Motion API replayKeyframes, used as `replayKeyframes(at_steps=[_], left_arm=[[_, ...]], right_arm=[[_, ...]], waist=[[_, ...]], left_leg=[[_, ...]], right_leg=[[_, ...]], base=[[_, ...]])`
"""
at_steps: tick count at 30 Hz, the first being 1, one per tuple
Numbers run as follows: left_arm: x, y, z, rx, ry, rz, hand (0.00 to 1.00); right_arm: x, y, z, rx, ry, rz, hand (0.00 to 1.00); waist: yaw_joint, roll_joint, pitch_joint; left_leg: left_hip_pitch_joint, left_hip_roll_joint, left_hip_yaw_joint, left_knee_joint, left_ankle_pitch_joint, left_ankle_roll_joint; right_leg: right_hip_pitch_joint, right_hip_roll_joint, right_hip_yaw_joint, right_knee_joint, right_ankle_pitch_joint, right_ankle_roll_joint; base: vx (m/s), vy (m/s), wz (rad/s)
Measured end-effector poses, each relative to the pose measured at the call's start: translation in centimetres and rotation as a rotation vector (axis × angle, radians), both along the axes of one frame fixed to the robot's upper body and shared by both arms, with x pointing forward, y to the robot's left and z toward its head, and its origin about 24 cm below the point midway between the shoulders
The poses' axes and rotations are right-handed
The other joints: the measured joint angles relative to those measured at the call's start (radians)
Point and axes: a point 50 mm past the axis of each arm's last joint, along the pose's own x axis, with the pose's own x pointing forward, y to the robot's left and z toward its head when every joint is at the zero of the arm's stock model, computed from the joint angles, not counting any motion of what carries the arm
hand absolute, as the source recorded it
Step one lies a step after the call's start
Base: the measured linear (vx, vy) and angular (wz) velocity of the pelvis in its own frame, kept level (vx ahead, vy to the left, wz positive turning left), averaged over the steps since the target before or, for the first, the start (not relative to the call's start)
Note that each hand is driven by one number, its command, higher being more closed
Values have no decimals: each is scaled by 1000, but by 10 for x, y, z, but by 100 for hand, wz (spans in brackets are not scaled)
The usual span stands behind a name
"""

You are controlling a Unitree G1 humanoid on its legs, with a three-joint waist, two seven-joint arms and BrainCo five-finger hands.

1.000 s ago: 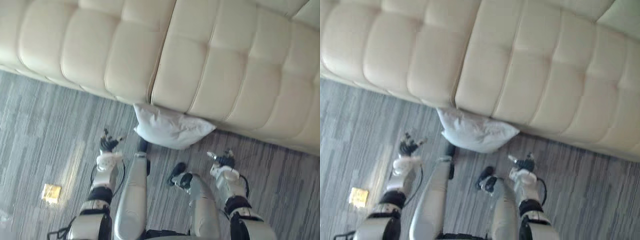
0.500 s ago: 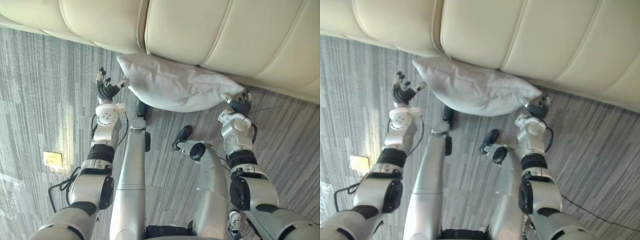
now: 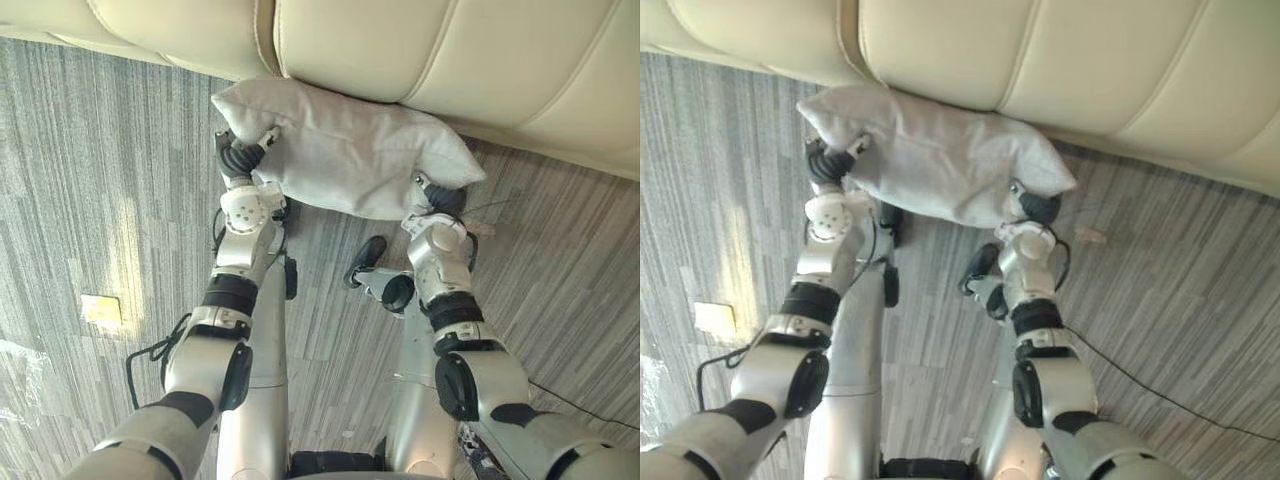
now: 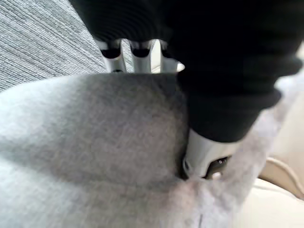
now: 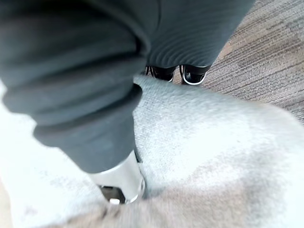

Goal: Pick up cushions and gather them together orderly.

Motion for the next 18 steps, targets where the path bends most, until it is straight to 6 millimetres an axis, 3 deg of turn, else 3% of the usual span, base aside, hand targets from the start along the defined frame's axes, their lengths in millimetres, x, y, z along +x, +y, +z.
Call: replayKeyframes(at_steps=[4,9,12,18], left_arm=[[-12,-2,-5,44,-34,-20,100],[-33,-9,-15,55,-88,-61,100],[-50,-15,-36,20,-66,-85,100],[-97,-10,-94,-55,64,-85,100]], right_arm=[[-13,7,-5,3,-40,20,100],[-47,4,-14,-4,-127,22,100],[-72,1,-28,-8,-135,19,100],[-122,1,-60,-105,-73,72,100]], waist=[[-7,0,-5],[-9,-1,-7],[-11,-1,-17],[-10,-2,-136]], left_leg=[[160,12,8,-108,23,-5],[377,17,31,-221,35,-4],[509,13,32,-266,28,-7],[714,2,39,-369,18,-13]], right_leg=[[145,27,-7,-98,30,-8],[349,46,-7,-214,52,4],[493,52,-23,-279,54,6],[706,65,-43,-396,52,21]], base=[[-1,-49,-5],[54,-29,-3],[114,-33,8],[143,-45,7]])
